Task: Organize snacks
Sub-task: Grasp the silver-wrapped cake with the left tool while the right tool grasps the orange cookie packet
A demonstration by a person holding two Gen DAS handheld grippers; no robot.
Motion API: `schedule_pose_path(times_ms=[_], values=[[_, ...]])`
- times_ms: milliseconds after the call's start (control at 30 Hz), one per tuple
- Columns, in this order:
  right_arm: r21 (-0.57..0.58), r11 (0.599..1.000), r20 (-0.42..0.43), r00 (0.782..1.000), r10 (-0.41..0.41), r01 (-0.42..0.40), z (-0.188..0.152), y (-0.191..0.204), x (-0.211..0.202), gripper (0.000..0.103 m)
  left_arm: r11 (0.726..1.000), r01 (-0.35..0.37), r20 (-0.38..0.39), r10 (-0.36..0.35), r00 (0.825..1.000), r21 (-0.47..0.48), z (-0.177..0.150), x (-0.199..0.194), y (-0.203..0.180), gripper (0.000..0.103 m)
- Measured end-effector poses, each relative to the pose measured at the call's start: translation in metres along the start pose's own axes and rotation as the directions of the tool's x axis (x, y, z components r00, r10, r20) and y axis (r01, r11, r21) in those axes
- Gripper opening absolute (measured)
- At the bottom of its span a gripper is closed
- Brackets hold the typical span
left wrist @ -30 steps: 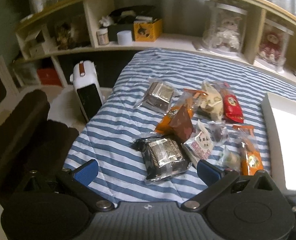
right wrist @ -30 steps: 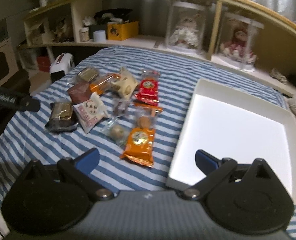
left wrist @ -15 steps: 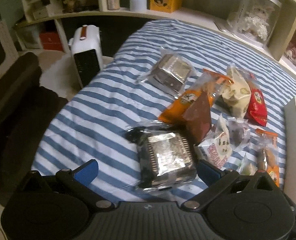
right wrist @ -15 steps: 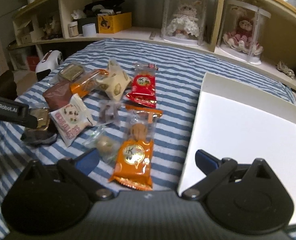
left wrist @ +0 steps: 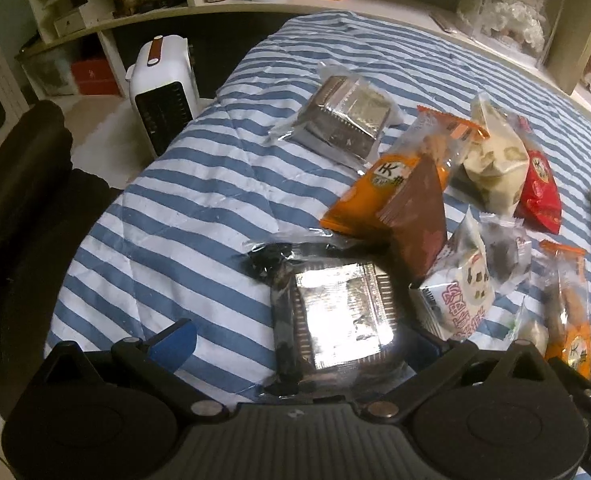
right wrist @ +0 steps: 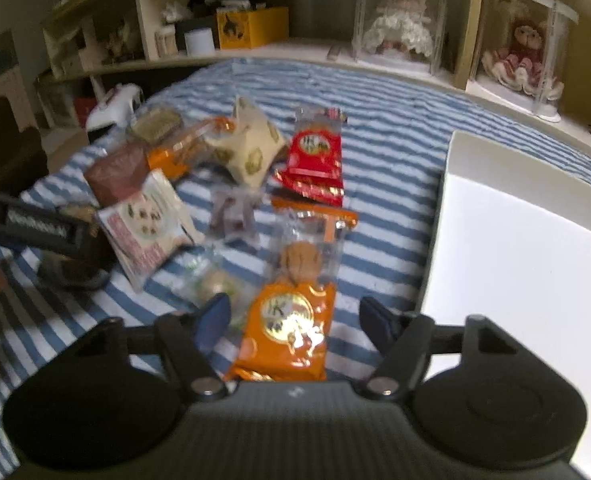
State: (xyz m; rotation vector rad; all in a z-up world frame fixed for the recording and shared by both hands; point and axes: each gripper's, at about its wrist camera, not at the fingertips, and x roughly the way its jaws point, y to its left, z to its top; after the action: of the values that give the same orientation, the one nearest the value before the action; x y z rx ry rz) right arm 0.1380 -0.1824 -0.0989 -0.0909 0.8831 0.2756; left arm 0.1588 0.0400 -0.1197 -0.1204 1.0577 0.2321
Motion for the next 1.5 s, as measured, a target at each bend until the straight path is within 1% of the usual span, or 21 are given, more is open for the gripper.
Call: schedule_pose_path(times_ms=[33,100,167,200,300,400,533,633,700,767,833,867,933,1033,1100,1167,1267,1367,1433,1500], values=[[0.004,1.0,-0.016,1.0,-0.002,0.002,-0.001,0.0,0.003,0.068,1.0,0.013,-0.005,-0.013,1.0,0.002,-0.001,0.003,0.001,0.103],[0.015,1.0,-0.031,0.999,0.015,-0.014,-0.002,-0.001,0.006,0.059,0.999,0.039,-0.033,-0.039,0.999,0.013,0.0,0.009,0.004,0.103],[0.021,0.999,-0.036,0.999,0.026,-0.025,-0.003,0.0,0.006,0.052,0.999,0.051,-0.032,-0.051,0.998,0.006,0.0,0.008,0.006,0.103],[0.028,0.999,-0.037,0.999,0.026,-0.025,-0.003,0.001,0.004,0.051,0.999,0.05,-0.031,-0.05,0.998,0.005,0.0,0.007,0.006,0.103],[0.046,0.998,-0.053,0.998,0.041,-0.038,-0.006,0.002,-0.002,0.05,0.999,0.042,-0.02,-0.041,0.999,0.006,-0.003,0.005,0.005,0.103],[0.066,0.997,-0.088,0.995,0.05,-0.045,-0.016,0.006,-0.013,0.049,0.999,0.038,-0.01,-0.038,0.999,0.015,-0.004,0.004,0.003,0.103],[0.038,0.998,-0.143,0.989,0.047,-0.042,-0.03,0.019,-0.027,0.049,0.999,0.043,-0.018,-0.043,0.999,-0.017,-0.002,0.005,0.001,0.103],[0.016,0.999,-0.196,0.979,0.049,-0.046,-0.04,0.026,-0.034,0.049,0.999,0.038,-0.016,-0.038,0.999,-0.039,-0.002,0.005,-0.003,0.103],[0.04,0.998,-0.211,0.975,0.063,-0.056,-0.05,0.027,-0.04,0.05,0.998,0.027,-0.018,-0.028,0.999,-0.055,-0.002,0.007,-0.003,0.102],[0.081,0.995,-0.208,0.975,0.079,-0.064,-0.054,0.027,-0.044,0.053,0.997,0.019,-0.023,-0.021,1.0,-0.072,-0.001,0.008,-0.003,0.102],[0.149,0.987,-0.203,0.975,0.093,-0.063,-0.052,0.024,-0.042,0.054,0.995,0.016,-0.022,-0.018,1.0,-0.096,0.0,0.008,-0.001,0.099],[0.189,0.98,-0.203,0.974,0.096,-0.058,-0.05,0.021,-0.039,0.054,0.994,0.011,-0.019,-0.013,1.0,-0.112,0.001,0.008,0.001,0.096],[0.25,0.967,-0.202,0.974,0.099,-0.047,-0.046,0.017,-0.033,0.054,0.992,0.02,-0.017,-0.023,1.0,-0.128,0.002,0.006,0.005,0.092],[0.275,0.961,-0.209,0.973,0.098,-0.038,-0.042,0.014,-0.028,0.054,0.991,0.041,-0.007,-0.042,0.999,-0.128,0.004,0.003,0.007,0.079],[0.269,0.963,-0.219,0.971,0.093,-0.032,-0.042,0.016,-0.026,0.054,0.992,0.062,-0.009,-0.063,0.998,-0.112,0.004,-0.001,0.005,0.063],[0.261,0.965,-0.227,0.97,0.09,-0.028,-0.045,0.017,-0.024,0.054,0.994,0.063,-0.012,-0.065,0.998,-0.09,0.004,-0.005,0.002,0.063],[0.252,0.967,-0.226,0.97,0.091,-0.033,-0.046,0.016,-0.023,0.049,0.995,0.068,-0.013,-0.069,0.998,-0.068,0.002,-0.011,0.002,0.062],[0.255,0.966,-0.213,0.972,0.101,-0.045,-0.047,0.013,-0.025,0.047,0.99,0.086,-0.049,-0.091,0.995,-0.108,-0.003,-0.014,0.009,0.062],[0.249,0.967,-0.199,0.975,0.101,-0.05,-0.045,0.012,-0.029,0.046,0.993,0.069,-0.045,-0.074,0.996,-0.1,-0.008,-0.021,0.01,0.062],[0.239,0.969,-0.185,0.977,0.101,-0.055,-0.046,0.012,-0.039,0.046,0.996,0.055,-0.019,-0.056,0.998,-0.067,-0.014,-0.032,0.009,0.062]])
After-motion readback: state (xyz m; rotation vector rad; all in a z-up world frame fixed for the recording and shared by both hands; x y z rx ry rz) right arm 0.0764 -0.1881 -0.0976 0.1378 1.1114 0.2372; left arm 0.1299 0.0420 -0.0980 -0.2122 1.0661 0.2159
